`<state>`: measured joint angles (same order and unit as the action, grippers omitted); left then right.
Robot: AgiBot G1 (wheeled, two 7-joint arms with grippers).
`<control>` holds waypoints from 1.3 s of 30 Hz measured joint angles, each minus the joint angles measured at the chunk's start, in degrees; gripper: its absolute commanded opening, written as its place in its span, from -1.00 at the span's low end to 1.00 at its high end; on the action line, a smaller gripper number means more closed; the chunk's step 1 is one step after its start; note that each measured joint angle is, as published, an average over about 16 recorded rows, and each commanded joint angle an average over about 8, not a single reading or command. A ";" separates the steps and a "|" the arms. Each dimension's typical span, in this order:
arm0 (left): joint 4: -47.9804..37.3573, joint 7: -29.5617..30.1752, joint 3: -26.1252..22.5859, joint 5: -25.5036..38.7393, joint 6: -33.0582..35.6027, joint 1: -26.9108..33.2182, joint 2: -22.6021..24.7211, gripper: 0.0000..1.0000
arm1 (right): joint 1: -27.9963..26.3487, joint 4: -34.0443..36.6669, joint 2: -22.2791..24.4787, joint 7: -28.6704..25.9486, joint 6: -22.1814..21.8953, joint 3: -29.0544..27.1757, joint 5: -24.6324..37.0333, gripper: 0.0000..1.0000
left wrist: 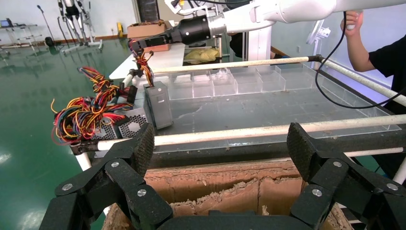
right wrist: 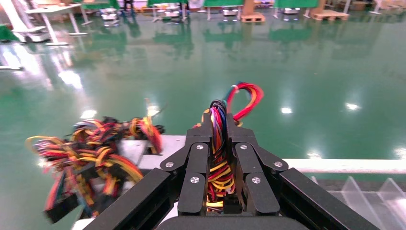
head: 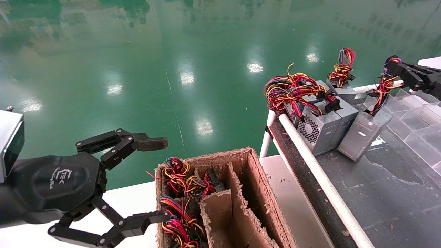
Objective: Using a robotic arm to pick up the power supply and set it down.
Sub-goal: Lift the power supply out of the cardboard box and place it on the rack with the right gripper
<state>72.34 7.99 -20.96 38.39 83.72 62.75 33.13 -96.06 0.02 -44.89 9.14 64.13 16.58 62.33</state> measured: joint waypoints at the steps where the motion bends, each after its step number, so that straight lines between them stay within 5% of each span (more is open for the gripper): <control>1: 0.00 0.00 0.00 0.00 0.00 0.00 0.00 1.00 | -0.07 0.06 -0.21 0.02 -0.59 0.04 0.06 -1.00; 23: 0.00 -0.01 -0.01 -0.01 0.00 0.00 0.00 1.00 | -1.88 -0.16 -5.88 -1.38 -5.46 1.00 1.44 -1.00; 39: 0.00 -0.01 -0.02 -0.01 -0.01 0.01 -0.01 1.00 | -2.49 -0.53 -7.76 -2.19 -2.66 1.58 2.25 -1.00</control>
<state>72.34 7.98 -20.98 38.38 83.71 62.76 33.12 -98.55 -0.51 -52.64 6.95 61.47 18.16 64.58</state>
